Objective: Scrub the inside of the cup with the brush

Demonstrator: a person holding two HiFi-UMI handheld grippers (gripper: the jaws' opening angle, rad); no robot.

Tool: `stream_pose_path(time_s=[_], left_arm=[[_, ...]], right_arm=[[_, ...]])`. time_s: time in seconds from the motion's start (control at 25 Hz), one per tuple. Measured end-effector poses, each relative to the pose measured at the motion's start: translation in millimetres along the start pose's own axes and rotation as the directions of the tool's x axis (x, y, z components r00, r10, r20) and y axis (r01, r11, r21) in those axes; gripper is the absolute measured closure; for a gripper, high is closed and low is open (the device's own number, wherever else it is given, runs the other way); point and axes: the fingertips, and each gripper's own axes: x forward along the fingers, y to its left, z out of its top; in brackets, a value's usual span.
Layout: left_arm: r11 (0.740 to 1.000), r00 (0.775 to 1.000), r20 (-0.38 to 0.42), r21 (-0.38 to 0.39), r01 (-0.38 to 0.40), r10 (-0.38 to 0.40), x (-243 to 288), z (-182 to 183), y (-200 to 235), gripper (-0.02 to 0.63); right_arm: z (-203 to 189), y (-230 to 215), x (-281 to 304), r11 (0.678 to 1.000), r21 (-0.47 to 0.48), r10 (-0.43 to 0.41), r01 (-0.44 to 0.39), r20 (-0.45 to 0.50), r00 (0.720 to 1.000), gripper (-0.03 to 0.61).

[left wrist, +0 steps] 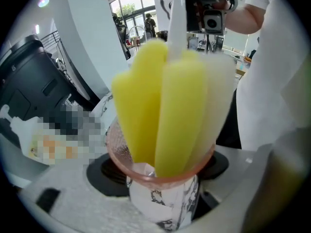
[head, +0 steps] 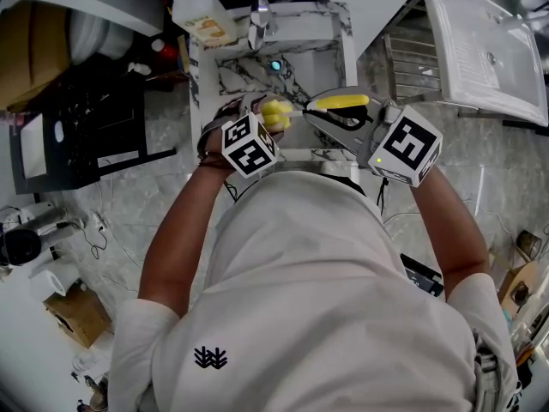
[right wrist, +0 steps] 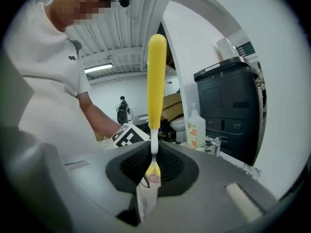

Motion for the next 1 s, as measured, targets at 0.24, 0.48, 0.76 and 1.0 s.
stream_pose_path(time_s=[0.24, 0.48, 0.76, 1.0], left_arm=[[0.999, 0.999, 0.029, 0.024, 0.030, -0.031, -3, 13, -8, 0.235], [0.997, 0.998, 0.024, 0.044, 0.065, -0.067, -3, 9, -17, 0.235], [0.997, 0.997, 0.002, 0.030, 0.074, -0.074, 0, -4, -17, 0.235], [0.997, 0.997, 0.016, 0.004, 0.082, -0.082, 0, -3, -15, 0.235]], right_arm=[[-21, 2, 27, 0.999, -0.015, 0.033, -0.034, -0.058, 0.998, 0.537], [-24, -10, 24, 0.999, 0.022, 0.037, -0.035, -0.062, 0.997, 0.535], [-2, -13, 1, 1.000, 0.012, 0.024, -0.023, -0.022, 0.999, 0.534], [12, -5, -13, 1.000, -0.013, 0.021, -0.021, -0.001, 1.000, 0.535]])
